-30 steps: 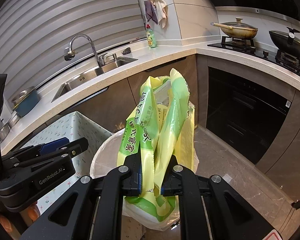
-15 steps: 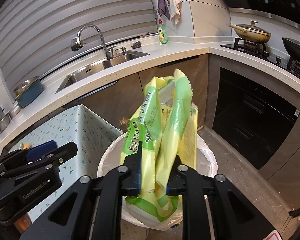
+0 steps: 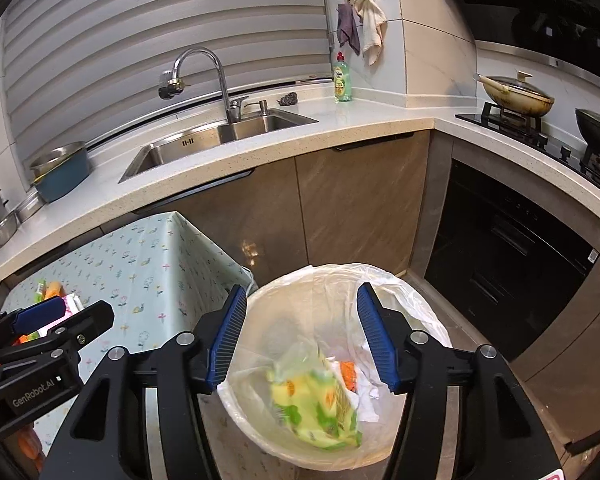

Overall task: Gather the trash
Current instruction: 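Move both grippers back over the items on the tablecloth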

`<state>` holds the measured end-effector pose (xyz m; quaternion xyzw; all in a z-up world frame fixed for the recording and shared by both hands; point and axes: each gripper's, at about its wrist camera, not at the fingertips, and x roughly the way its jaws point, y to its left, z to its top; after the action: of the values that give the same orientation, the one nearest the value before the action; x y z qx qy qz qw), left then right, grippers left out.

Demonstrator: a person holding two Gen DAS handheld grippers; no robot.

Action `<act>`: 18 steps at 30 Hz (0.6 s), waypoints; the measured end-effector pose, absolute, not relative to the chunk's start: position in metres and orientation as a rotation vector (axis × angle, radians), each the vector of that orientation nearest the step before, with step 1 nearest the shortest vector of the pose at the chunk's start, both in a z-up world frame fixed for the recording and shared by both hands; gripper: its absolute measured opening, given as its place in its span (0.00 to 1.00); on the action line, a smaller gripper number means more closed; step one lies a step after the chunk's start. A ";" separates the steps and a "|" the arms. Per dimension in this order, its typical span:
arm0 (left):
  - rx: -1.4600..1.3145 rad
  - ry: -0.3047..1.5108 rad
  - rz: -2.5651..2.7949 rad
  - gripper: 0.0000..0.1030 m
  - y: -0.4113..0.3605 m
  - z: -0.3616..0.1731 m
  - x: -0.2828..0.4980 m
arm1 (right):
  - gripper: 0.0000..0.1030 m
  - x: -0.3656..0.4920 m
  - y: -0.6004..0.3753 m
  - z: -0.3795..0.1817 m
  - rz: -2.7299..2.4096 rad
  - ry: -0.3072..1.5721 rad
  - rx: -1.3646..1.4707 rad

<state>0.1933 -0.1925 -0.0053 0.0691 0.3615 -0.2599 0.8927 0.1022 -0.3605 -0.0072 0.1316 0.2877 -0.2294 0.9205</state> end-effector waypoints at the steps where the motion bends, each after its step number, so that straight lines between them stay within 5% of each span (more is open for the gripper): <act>1: 0.135 0.748 -0.528 0.68 -0.186 -0.004 0.195 | 0.55 0.103 -0.355 -0.005 -0.464 0.588 0.266; 9: 0.072 0.726 -0.389 0.79 -0.113 0.004 0.210 | 0.56 0.115 -0.306 0.010 -0.375 0.577 0.230; 18: 0.013 0.736 -0.206 0.79 -0.016 0.003 0.230 | 0.56 0.139 -0.229 0.011 -0.247 0.596 0.189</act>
<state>0.2301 -0.0162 0.0028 0.0063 0.3593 -0.1005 0.9278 0.1393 -0.2293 0.0115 0.0928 0.2923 -0.1210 0.9441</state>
